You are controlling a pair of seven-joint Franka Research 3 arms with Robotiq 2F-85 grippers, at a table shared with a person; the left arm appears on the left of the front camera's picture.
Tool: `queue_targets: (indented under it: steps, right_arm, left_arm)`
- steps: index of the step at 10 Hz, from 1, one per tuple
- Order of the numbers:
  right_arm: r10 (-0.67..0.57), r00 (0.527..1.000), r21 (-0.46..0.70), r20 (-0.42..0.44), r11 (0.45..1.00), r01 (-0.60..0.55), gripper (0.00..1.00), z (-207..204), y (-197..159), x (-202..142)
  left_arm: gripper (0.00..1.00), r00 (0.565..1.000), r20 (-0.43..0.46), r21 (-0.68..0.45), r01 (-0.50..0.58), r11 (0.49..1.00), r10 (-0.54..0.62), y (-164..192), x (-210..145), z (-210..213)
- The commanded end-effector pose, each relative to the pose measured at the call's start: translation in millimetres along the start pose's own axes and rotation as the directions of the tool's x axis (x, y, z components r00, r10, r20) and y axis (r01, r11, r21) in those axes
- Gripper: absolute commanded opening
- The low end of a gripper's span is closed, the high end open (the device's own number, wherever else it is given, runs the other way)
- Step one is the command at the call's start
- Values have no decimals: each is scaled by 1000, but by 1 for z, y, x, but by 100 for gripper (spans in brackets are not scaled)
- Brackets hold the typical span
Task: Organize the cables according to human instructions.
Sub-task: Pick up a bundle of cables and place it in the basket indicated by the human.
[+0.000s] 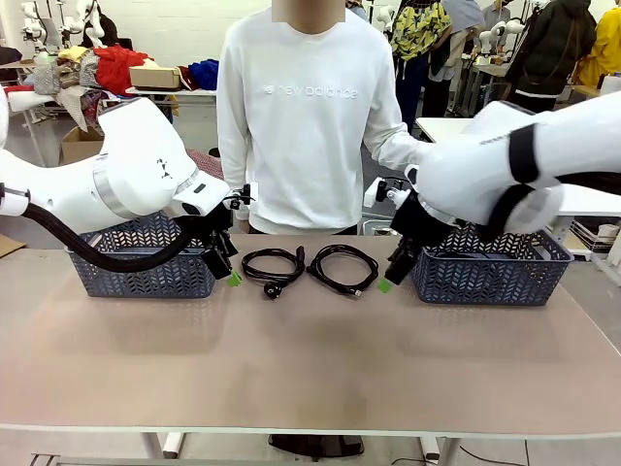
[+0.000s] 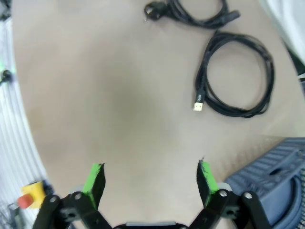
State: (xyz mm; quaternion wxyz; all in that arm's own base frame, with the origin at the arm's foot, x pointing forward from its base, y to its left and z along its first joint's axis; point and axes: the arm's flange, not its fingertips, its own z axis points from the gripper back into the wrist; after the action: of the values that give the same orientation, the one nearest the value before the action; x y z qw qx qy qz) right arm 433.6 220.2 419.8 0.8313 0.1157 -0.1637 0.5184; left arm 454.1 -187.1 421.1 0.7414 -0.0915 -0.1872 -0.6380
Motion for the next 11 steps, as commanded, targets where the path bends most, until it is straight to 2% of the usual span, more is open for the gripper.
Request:
queue_targets:
  steps: [1,6,9,11]
  right_arm:
    - [-30,997,3,-72,1000,31,100,-12,-24,31]
    - [-43,990,10,-136,999,45,100,-48,-58,78]
    - [-43,987,25,-156,999,48,100,-54,-64,81]
    - [-28,992,29,-127,999,32,100,-57,-60,75]
  left_arm:
    - [100,1000,1,5,-1,1000,1,0,-1,0]
    - [100,1000,1,5,-1,1000,1,0,-1,0]
    - [100,1000,1,5,-1,1000,1,0,-1,0]
    - [100,1000,1,5,-1,1000,1,0,-1,0]
